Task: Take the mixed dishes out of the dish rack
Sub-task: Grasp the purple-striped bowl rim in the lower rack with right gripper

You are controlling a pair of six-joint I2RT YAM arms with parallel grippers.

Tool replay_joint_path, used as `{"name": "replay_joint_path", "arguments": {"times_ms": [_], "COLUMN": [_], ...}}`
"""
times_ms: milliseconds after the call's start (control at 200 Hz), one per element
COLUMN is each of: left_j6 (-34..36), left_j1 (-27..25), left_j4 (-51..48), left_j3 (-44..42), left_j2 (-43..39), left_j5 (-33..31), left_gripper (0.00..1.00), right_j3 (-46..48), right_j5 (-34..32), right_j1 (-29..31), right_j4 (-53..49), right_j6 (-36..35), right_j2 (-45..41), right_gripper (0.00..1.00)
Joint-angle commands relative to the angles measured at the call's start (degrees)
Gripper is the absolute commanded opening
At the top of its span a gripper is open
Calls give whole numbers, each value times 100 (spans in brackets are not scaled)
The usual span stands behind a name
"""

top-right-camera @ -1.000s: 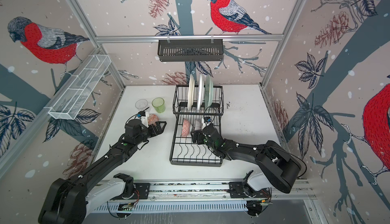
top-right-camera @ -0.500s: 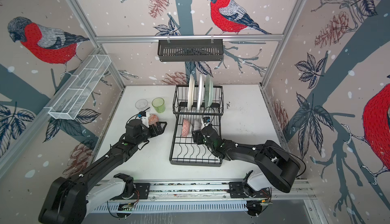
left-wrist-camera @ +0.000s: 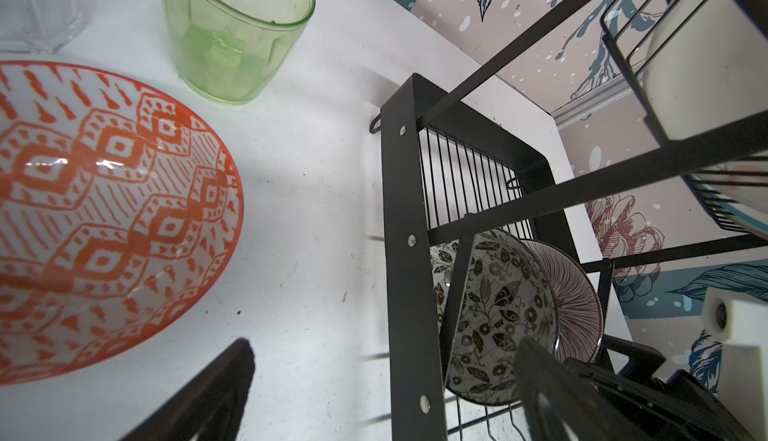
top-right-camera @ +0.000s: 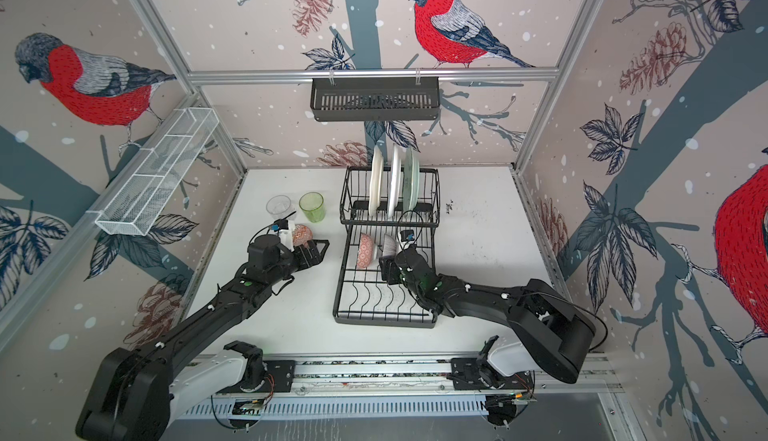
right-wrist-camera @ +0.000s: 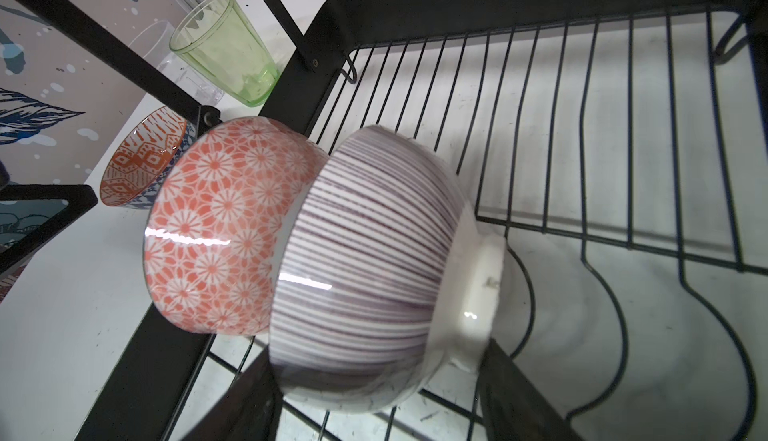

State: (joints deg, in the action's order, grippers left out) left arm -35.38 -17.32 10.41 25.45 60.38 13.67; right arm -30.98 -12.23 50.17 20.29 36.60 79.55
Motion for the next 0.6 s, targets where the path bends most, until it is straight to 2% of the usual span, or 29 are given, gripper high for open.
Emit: {"name": "replay_joint_path", "arguments": {"times_ms": [0, 595], "left_j6": [72, 46], "left_j1": [0, -12], "left_j4": [224, 263], "left_j3": [11, -3], "left_j2": [16, 35], "left_j5": [56, 92], "left_gripper": [98, 98], "right_j3": [-56, 55], "right_j5": [-216, -38], "right_j1": [17, 27], "right_j4": [-53, -121], "right_j6": [-148, 22], "right_j2": [-73, -610], "right_gripper": [57, 53]}}
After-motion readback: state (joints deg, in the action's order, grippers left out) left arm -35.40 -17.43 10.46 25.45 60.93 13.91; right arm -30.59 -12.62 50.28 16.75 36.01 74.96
